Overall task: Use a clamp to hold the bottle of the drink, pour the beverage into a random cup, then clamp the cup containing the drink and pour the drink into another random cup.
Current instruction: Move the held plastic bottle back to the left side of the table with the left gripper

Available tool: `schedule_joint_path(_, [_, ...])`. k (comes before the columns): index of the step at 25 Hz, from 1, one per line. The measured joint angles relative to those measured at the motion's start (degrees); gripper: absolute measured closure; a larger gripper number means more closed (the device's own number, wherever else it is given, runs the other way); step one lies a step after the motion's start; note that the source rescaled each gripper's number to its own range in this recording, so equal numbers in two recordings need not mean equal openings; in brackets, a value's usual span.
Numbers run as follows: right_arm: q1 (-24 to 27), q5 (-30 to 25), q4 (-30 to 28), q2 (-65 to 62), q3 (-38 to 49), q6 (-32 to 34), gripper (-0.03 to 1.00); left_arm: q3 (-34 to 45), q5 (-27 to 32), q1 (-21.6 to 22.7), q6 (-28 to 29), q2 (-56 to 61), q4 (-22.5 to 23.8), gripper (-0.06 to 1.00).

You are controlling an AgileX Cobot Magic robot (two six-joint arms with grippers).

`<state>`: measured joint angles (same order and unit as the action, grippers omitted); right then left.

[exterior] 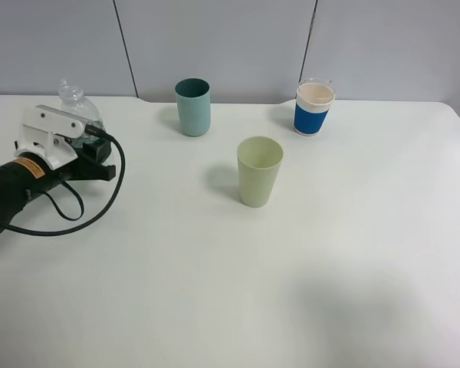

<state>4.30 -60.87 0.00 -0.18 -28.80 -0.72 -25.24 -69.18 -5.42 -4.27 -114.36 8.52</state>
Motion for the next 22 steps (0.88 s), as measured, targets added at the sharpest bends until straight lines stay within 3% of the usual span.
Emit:
schedule_joint_path(19, [0.0,0.0,0.0,0.0,0.0,0.0,-0.03,0.0,-0.9,0.0,-1.2,-3.3,0.3,0.92])
schedule_joint_path(20, [0.0,0.0,0.0,0.0,0.0,0.0,-0.03,0.0,-0.9,0.0,-1.2,-3.3,0.3,0.82])
schedule_joint_path(21, [0.0,0.0,0.0,0.0,0.0,0.0,-0.03,0.0,-0.9,0.0,-1.0,-3.3,0.4,0.65])
schedule_joint_path(22, [0.0,0.0,0.0,0.0,0.0,0.0,-0.03,0.0,-0.7,0.0,-0.3,-3.3,0.4,0.39])
